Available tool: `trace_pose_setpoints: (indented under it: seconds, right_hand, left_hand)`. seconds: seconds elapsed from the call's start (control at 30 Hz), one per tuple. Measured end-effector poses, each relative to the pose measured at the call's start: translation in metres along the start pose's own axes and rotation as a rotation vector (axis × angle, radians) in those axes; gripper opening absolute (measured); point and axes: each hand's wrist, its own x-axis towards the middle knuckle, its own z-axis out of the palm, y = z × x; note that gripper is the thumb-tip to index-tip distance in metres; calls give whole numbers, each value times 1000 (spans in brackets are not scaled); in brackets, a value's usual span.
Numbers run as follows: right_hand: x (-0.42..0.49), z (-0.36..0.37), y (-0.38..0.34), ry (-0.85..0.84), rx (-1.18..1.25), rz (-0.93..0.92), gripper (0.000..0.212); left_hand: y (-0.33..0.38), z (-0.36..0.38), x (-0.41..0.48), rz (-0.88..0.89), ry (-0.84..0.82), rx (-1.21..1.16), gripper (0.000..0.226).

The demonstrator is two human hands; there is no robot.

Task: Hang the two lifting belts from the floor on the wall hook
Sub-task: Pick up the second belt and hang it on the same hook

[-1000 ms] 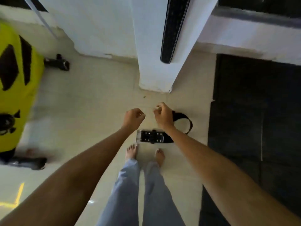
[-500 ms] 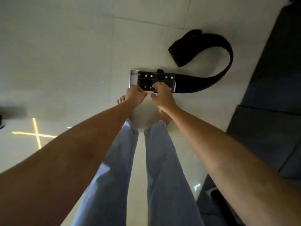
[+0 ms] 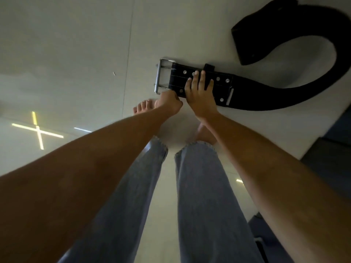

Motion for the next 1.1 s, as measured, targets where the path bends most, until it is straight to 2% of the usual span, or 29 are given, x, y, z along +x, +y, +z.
trace_pose_setpoints:
  seconds: [0.1,0.17,0.2,0.27,0.37,0.47,0.57,0.67,0.8,0.93,1.1]
  right_hand:
    - [-5,-17,-1,-48,115,21,28]
    - [-9,-47,7,-92,220,92,37]
    - [-9,-59,15,-75,322,131,43]
    - [-7,-88,35,-92,698,213,37]
    - [-12,-135,61,-160,1083,382,28]
    - [-40,-203,89,-112,1369,463,23]
    - [-79,-282,115,-35,1646,471,26]
    - [-126,-366,141,31,1765,523,23]
    - [-203,-485,166,103,1874,571,20]
    - [-275,-593,179,205,1883,492,16]
    - [-347,-677,193,365,1796,440,26]
  left_hand:
    - [-17,0,-5,-34,-8,16,16]
    - [-31,-2,-7,-109,19,32,26]
    - [-36,-4,-8,-133,35,17,32]
    - [-32,-17,-22,-141,61,-75,40]
    - [-10,-53,-70,-141,100,-345,63]
    - [18,-94,-122,-136,52,-662,51]
    - [54,-141,-184,-54,-72,-849,53]
    - [86,-193,-262,58,-90,-958,55]
    - [112,-263,-377,217,-100,-969,35]
    - [130,-333,-482,398,-199,-801,45]
    - [137,-368,-581,624,-172,-677,40]
